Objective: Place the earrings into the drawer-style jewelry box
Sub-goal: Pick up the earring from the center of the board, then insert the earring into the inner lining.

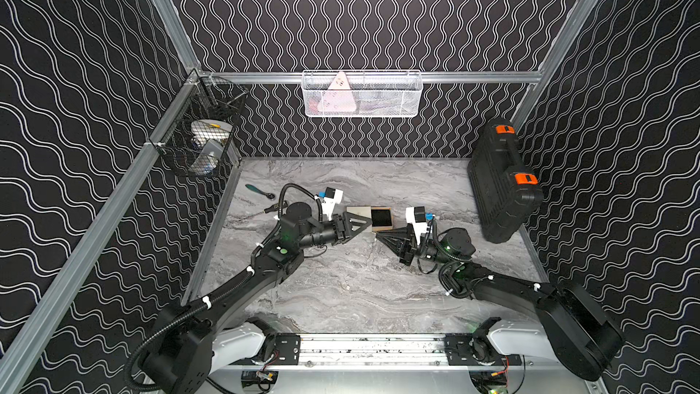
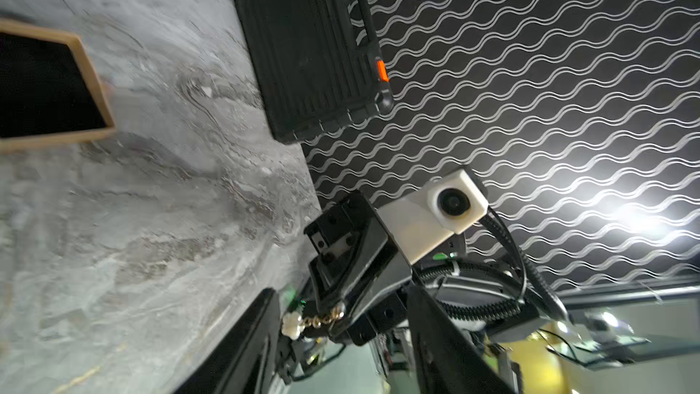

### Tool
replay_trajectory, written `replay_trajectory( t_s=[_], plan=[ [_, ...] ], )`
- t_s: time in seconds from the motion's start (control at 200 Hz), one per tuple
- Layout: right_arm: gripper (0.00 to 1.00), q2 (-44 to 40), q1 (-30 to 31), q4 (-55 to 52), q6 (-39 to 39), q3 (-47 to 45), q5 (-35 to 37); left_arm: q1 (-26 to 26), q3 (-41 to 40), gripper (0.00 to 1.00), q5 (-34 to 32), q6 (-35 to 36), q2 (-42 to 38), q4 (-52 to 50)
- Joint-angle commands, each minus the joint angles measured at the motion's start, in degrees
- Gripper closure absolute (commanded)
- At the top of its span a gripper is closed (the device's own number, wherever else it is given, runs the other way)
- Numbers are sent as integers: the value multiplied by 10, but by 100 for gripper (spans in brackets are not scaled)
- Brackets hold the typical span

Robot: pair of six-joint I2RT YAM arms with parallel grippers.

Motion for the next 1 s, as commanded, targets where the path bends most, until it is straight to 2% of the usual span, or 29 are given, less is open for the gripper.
replay_trajectory(
  t_s=[0.0, 0.12, 0.215, 0.35, 0.65, 0.891, 0.996],
  plan=[
    [99, -24, -10, -135, -24, 22, 25, 10, 45, 38, -79, 117, -4, -147],
    [99, -37, -35, -273, -47, 59, 29, 20, 101, 37, -165, 177, 22, -218],
    [100, -36, -59, -384, -72, 99, 37, 25, 137, 37, -216, 196, 55, -236],
    [99, -10, -97, -507, -109, 160, 40, 30, 180, 38, -256, 213, 105, -245],
    [98, 129, -120, -698, -118, 307, 118, 38, 245, 38, -310, 256, 172, -274],
    [98, 226, -119, -799, -117, 423, 187, 56, 239, 37, -308, 266, 185, -267],
    [98, 257, -118, -815, -119, 447, 202, 60, 233, 37, -308, 268, 180, -267]
  ],
)
